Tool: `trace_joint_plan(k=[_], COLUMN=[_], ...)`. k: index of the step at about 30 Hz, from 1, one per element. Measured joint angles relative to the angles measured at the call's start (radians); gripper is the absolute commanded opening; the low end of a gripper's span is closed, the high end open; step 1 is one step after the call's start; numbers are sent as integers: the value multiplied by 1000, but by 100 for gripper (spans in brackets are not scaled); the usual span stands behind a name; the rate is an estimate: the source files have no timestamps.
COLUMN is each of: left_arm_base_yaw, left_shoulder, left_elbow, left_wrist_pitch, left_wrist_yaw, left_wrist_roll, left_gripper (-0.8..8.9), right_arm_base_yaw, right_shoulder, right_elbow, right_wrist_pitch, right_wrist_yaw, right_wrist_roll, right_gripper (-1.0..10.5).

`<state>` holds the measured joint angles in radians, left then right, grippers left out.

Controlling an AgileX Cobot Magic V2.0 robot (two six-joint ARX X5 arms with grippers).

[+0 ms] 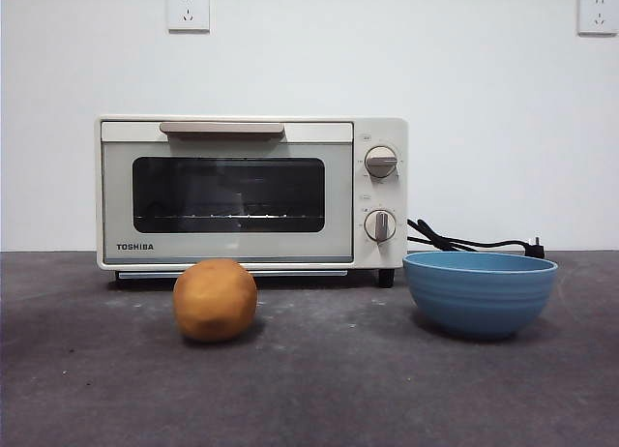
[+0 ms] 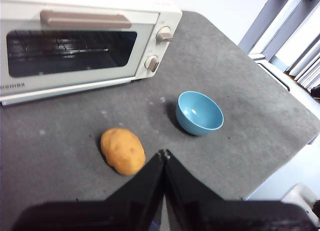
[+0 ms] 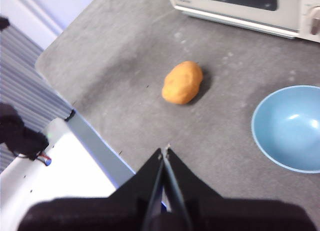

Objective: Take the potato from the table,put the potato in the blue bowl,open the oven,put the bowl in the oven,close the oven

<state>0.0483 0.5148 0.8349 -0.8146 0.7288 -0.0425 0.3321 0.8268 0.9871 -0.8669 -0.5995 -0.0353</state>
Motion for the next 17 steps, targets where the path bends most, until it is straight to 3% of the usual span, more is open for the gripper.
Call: trace_joint_plan(k=[3,9,17], left_arm_base_yaw=[0,0,0], left_shoulder=[-2,-2,-2], left_elbow=[5,5,5], left_wrist_pitch=[-1,-4,-4], left_wrist_yaw=[0,0,0], left_wrist_roll=[9,14,16], left_gripper=[-8,-8,-8], right_arm_base_yaw=[9,9,32], right_shoulder=[0,0,5], right_elbow=[0,0,0], right_wrist_pitch=[0,2,64], right_wrist_yaw=[-1,-1,-2], right_wrist_roll=[-4,-2,33], right_gripper=[61,548,575])
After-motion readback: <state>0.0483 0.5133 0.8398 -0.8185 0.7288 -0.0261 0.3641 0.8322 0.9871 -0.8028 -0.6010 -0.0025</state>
